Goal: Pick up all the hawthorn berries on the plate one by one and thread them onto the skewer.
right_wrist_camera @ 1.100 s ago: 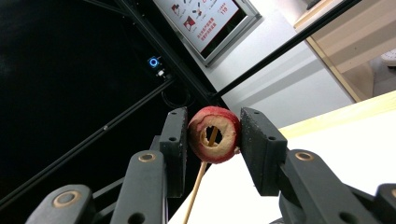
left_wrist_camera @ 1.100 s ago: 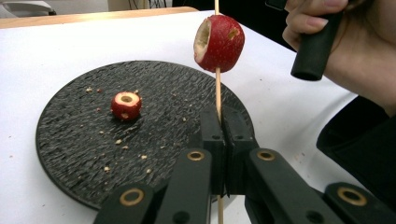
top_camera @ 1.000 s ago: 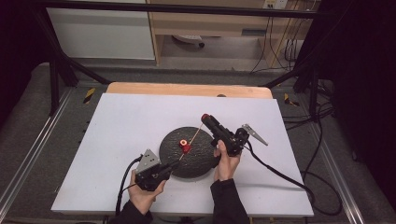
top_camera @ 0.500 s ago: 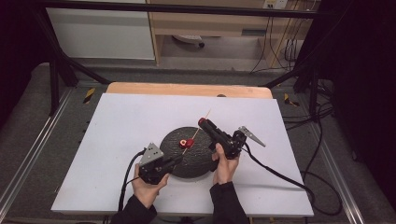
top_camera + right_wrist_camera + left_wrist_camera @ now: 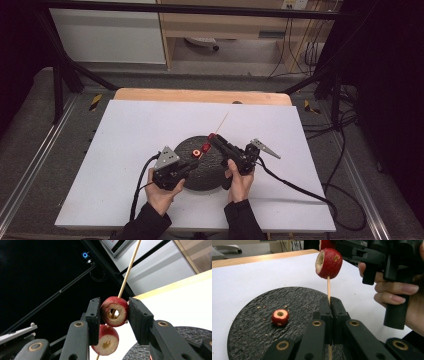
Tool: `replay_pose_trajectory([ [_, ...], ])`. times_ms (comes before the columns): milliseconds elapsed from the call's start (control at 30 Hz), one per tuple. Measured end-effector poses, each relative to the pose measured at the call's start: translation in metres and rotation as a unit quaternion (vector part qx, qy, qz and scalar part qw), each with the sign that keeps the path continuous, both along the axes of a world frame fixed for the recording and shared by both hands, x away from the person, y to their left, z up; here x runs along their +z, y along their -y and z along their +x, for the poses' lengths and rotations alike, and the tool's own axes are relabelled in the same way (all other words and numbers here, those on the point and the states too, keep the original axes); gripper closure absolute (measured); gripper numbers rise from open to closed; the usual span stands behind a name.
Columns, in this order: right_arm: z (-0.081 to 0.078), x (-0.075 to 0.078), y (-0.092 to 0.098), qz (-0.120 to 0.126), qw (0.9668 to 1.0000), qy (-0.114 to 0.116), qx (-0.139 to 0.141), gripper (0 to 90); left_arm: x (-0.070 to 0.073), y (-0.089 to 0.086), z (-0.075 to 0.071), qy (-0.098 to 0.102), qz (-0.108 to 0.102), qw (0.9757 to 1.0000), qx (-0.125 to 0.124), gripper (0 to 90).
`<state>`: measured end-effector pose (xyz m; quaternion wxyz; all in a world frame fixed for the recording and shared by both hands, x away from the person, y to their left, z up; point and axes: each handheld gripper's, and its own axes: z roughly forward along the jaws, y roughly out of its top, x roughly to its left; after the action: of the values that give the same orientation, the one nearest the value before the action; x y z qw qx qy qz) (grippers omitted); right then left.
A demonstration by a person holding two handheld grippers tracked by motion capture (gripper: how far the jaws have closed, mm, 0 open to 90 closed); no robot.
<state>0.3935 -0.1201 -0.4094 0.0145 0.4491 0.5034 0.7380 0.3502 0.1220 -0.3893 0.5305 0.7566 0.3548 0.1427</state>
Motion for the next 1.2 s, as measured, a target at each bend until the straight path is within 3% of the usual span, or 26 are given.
replay_pose_trajectory([
  [167, 0.000, 0.001, 0.001, -0.010, 0.9999, -0.003, 0.007, 61.8, -0.001, -0.003, 0.000, 0.003, 0.001, 1.0000, -0.005, 88.9],
  [300, 0.000, 0.005, 0.005, -0.033, 0.9994, -0.001, 0.013, 52.6, -0.003, -0.009, -0.002, 0.004, 0.003, 0.9999, -0.011, 88.9],
  [433, 0.001, 0.011, 0.011, -0.070, 0.9974, 0.004, 0.016, 44.2, -0.007, -0.019, -0.004, -0.001, 0.012, 0.9998, -0.015, 88.9],
  [600, 0.003, 0.016, 0.019, -0.130, 0.9913, -0.003, 0.021, 29.7, -0.008, -0.035, -0.006, -0.002, 0.029, 0.9995, -0.016, 88.9],
  [767, 0.005, 0.015, 0.029, -0.191, 0.9808, -0.018, 0.036, 18.6, -0.011, -0.052, -0.010, -0.003, 0.048, 0.9987, -0.018, 88.8],
  [900, 0.007, 0.013, 0.034, -0.250, 0.9663, -0.029, 0.054, 10.0, -0.014, -0.066, -0.015, -0.010, 0.055, 0.9982, -0.019, 88.8],
  [967, 0.007, 0.011, 0.035, -0.283, 0.9562, -0.034, 0.064, 6.4, -0.017, -0.074, -0.017, -0.012, 0.063, 0.9978, -0.018, 88.8],
  [1200, 0.009, 0.005, 0.034, -0.343, 0.9331, -0.053, 0.093, 2.3, -0.025, -0.101, -0.022, -0.027, 0.069, 0.9972, -0.010, 88.8],
])
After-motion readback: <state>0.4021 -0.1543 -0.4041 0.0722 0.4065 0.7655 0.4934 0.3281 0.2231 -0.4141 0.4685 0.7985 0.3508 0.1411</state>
